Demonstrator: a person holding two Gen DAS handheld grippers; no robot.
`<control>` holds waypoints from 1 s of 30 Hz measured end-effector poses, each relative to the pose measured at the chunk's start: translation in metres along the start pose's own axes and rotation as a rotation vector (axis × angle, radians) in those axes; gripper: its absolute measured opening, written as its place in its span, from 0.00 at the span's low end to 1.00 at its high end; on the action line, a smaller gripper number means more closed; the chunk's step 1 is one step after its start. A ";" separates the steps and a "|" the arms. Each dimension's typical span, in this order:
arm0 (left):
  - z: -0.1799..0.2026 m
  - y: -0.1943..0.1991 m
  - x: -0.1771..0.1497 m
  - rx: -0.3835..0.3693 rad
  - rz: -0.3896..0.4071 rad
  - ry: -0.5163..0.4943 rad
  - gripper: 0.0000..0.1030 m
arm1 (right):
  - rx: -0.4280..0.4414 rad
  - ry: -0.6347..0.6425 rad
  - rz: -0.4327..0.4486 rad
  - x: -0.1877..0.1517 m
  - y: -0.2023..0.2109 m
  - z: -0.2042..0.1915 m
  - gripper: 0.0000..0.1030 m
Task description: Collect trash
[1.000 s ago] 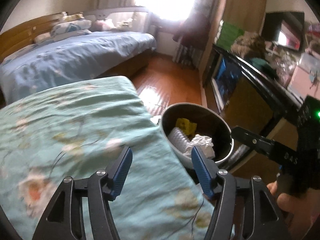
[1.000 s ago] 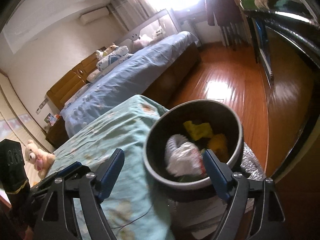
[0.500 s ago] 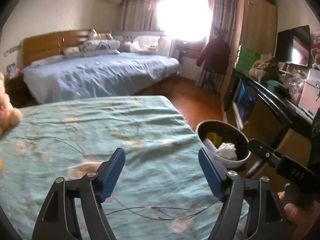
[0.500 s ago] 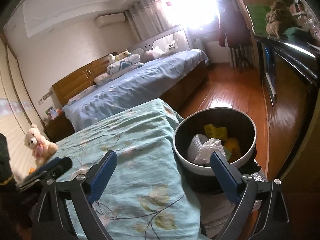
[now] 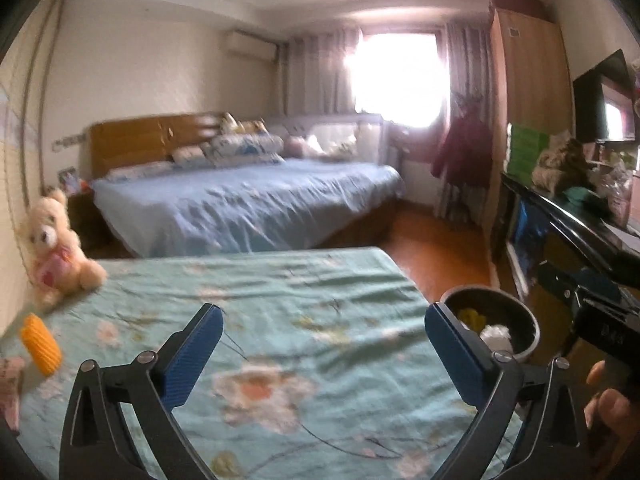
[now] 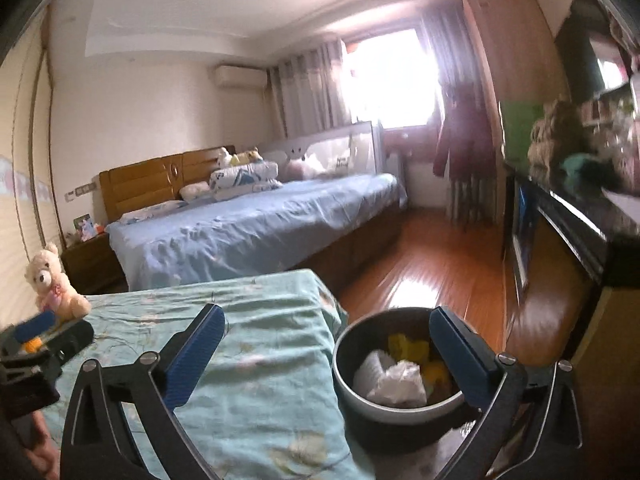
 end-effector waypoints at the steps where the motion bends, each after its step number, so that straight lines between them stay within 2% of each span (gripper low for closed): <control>1: 0.001 0.001 -0.001 0.012 0.002 -0.006 0.99 | 0.007 0.003 -0.004 -0.001 -0.002 -0.002 1.00; 5: 0.007 0.002 -0.004 0.059 0.007 -0.045 0.99 | 0.026 0.008 -0.044 -0.009 -0.013 -0.006 1.00; 14: 0.009 -0.008 -0.005 0.076 -0.004 -0.038 0.99 | 0.049 -0.002 -0.088 -0.014 -0.018 -0.009 1.00; 30: -0.003 -0.014 -0.003 0.046 -0.020 -0.008 0.99 | 0.061 -0.001 -0.101 -0.017 -0.020 -0.012 1.00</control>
Point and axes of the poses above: each gripper's, at about its wrist camera, not at the fingertips, and y roughly against the way its jaws point, z to its right, x to its top, the point moved 5 cm from there along -y, roughly the way its jaws point, and after that the axes turned 14 degrees about -y, right-handed, at the moved point
